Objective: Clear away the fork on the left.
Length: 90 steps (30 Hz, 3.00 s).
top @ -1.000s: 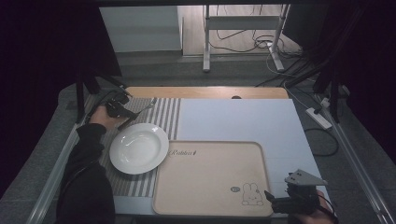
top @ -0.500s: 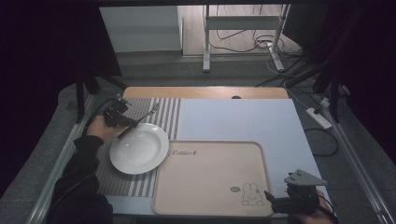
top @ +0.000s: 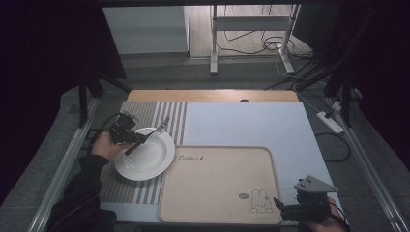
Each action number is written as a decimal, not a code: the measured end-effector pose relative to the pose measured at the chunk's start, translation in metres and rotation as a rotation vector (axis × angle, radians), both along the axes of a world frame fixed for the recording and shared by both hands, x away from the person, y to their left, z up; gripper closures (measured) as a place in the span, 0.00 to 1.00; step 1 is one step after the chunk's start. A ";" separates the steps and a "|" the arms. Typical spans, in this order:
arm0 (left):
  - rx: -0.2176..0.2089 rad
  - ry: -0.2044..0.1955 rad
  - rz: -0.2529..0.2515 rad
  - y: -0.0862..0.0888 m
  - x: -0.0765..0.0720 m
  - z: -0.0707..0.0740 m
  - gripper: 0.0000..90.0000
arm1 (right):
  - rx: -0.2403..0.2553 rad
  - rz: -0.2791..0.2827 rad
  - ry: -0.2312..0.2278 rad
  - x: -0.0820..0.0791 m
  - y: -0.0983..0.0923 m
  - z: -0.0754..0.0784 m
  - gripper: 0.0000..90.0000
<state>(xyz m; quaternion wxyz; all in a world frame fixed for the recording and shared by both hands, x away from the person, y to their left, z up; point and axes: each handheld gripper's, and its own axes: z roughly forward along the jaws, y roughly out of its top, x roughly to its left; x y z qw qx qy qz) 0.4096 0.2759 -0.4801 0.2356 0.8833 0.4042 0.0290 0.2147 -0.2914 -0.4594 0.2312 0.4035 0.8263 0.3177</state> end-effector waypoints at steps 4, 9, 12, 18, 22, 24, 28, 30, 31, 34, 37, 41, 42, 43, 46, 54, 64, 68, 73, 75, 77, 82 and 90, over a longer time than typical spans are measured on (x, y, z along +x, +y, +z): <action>-0.004 0.005 -0.013 -0.008 -0.009 -0.001 0.86 | -0.004 0.001 -0.001 0.000 0.000 0.000 0.00; -0.004 0.007 -0.016 -0.015 -0.021 -0.001 0.86 | -0.004 0.004 -0.004 -0.001 0.000 0.000 0.00; -0.008 0.007 -0.010 -0.018 -0.029 0.000 0.86 | -0.003 0.006 -0.005 -0.001 0.000 0.000 0.00; -0.013 0.002 -0.011 -0.031 -0.048 0.003 0.86 | -0.004 0.013 -0.008 -0.002 0.001 0.000 0.00; -0.036 0.009 -0.019 -0.042 -0.060 0.004 0.86 | -0.009 0.018 -0.010 -0.002 0.001 0.000 0.00; -0.044 0.014 -0.030 -0.049 -0.066 0.004 0.86 | -0.011 0.020 -0.009 -0.002 0.001 0.000 0.00; -0.046 0.005 -0.069 -0.067 -0.079 0.004 0.86 | -0.011 0.023 -0.008 -0.002 0.002 0.000 0.00; -0.061 0.005 -0.081 -0.075 -0.085 0.002 0.86 | -0.011 0.023 -0.009 -0.002 0.002 0.000 0.00; -0.055 0.004 -0.089 -0.079 -0.087 0.002 0.86 | -0.012 0.024 -0.009 -0.002 0.002 0.000 0.00; -0.059 0.007 -0.096 -0.087 -0.092 0.001 0.86 | -0.012 0.019 -0.012 -0.002 0.001 0.000 0.00; -0.064 0.006 -0.099 -0.095 -0.097 0.001 0.86 | -0.007 0.025 -0.010 -0.002 0.001 0.000 0.00; -0.068 0.008 -0.103 -0.108 -0.104 0.000 0.86 | -0.007 0.029 -0.006 -0.002 0.002 0.000 0.00; -0.070 0.013 -0.106 -0.111 -0.105 -0.001 0.86 | -0.006 0.029 -0.006 -0.002 0.001 0.000 0.00; -0.076 0.017 -0.103 -0.115 -0.107 -0.002 0.86 | -0.005 0.030 -0.007 -0.002 0.001 0.000 0.00; -0.073 0.032 -0.108 -0.124 -0.111 -0.005 0.86 | -0.002 0.030 -0.007 -0.002 0.001 0.000 0.00; -0.056 0.056 -0.107 -0.146 -0.120 -0.015 0.86 | -0.003 0.018 -0.010 -0.002 0.001 0.000 0.00; -0.015 0.084 -0.131 -0.158 -0.128 -0.028 0.85 | -0.004 0.005 -0.013 -0.002 0.001 0.001 0.00; -0.016 0.053 -0.149 -0.158 -0.127 -0.026 0.73 | -0.001 0.001 -0.017 -0.001 0.000 0.000 0.00; -0.021 0.003 -0.189 -0.167 -0.124 -0.018 0.73 | -0.006 0.003 -0.013 -0.001 0.000 0.001 0.00; -0.029 0.007 -0.196 -0.173 -0.121 -0.017 0.80 | -0.007 0.003 -0.012 -0.001 0.001 0.000 0.00; -0.039 0.014 -0.226 -0.179 -0.117 -0.016 0.89 | -0.007 0.001 -0.012 -0.001 0.001 0.000 0.00; -0.046 0.024 -0.259 -0.196 -0.109 -0.016 0.99 | -0.005 -0.006 -0.010 -0.001 0.000 0.000 0.00; 0.016 0.021 -0.287 -0.211 -0.103 -0.027 0.99 | -0.006 -0.008 -0.010 -0.001 0.000 0.000 0.00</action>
